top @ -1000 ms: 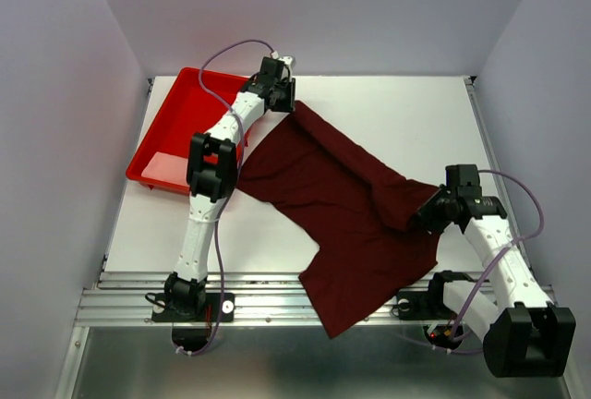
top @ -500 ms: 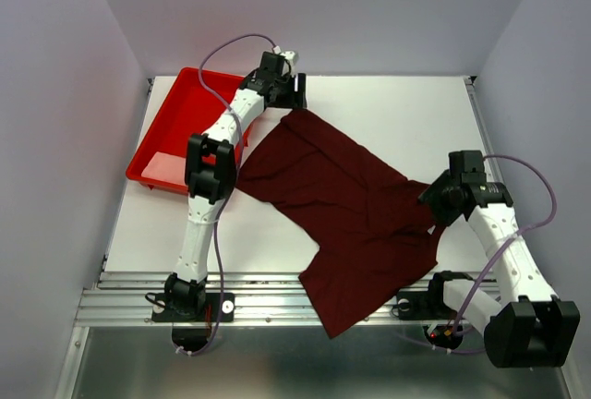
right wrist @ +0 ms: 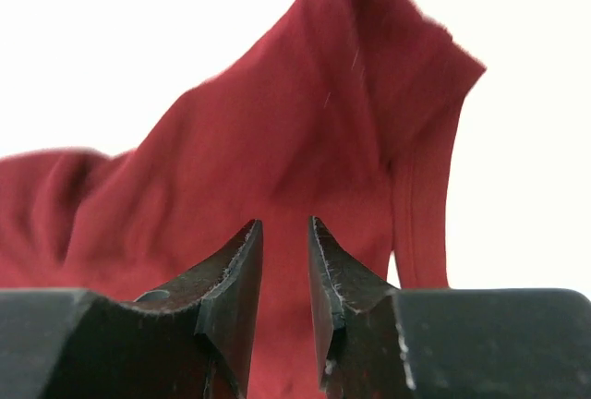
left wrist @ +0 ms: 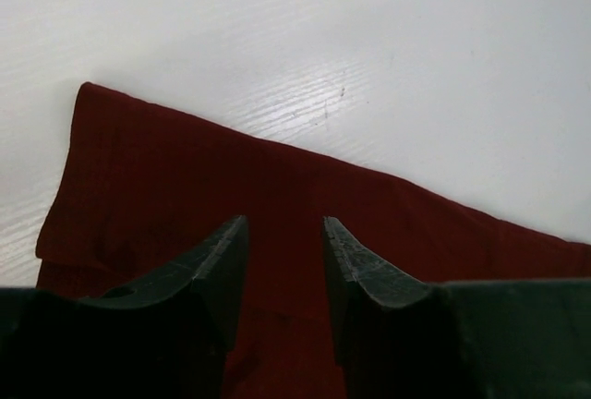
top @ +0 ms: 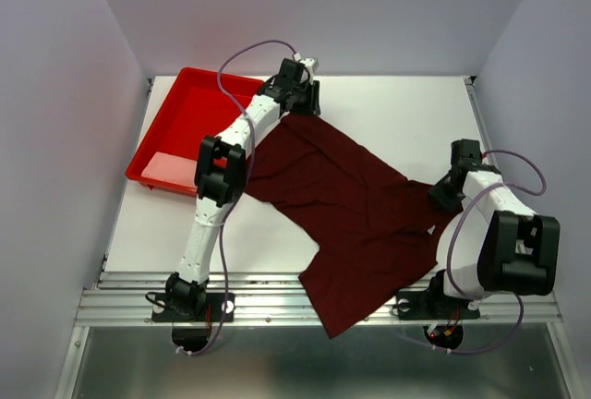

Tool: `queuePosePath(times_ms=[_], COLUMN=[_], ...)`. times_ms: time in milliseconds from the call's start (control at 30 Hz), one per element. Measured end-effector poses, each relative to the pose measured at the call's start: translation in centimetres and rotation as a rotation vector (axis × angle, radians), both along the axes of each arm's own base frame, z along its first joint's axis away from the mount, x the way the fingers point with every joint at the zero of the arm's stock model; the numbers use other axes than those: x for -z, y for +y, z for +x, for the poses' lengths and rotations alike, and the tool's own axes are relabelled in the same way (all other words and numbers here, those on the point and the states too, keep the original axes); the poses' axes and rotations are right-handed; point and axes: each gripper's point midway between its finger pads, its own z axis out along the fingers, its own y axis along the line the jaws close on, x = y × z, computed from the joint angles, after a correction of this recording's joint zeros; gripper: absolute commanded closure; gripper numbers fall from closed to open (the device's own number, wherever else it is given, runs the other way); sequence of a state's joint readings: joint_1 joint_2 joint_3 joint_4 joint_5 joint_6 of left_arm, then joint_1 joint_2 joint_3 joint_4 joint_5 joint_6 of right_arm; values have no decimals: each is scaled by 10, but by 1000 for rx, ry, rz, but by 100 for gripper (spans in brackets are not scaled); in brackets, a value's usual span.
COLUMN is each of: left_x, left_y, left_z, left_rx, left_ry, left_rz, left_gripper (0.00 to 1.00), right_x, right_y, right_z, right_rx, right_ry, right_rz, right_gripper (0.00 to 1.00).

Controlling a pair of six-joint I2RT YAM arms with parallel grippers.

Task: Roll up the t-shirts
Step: Fold the T-shirt at the center of the board.

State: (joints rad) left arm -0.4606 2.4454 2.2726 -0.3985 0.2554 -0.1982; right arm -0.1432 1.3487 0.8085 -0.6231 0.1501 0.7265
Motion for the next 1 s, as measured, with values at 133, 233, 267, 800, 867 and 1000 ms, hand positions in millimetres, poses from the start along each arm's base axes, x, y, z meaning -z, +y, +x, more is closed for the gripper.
queuePosePath(times_ms=[133, 233, 267, 800, 867, 1000], left_x=[24, 54, 61, 73, 73, 72], left_y=[5, 9, 11, 13, 14, 16], left_z=[6, 6, 7, 18, 19, 17], left_rx=[-25, -42, -47, -80, -83, -86], left_ry=[31, 74, 84, 95, 95, 99], left_rz=[8, 33, 39, 25, 24, 22], left_gripper=[53, 53, 53, 52, 53, 52], right_x=[23, 31, 32, 26, 17, -23], right_y=[-14, -21, -23, -63, -61, -54], right_z=[7, 12, 14, 54, 53, 37], right_rx=[28, 40, 43, 103, 91, 68], right_ry=[39, 39, 35, -5, -25, -107], right_rz=[-1, -6, -8, -83, -78, -88], right_gripper=[69, 69, 69, 37, 34, 35])
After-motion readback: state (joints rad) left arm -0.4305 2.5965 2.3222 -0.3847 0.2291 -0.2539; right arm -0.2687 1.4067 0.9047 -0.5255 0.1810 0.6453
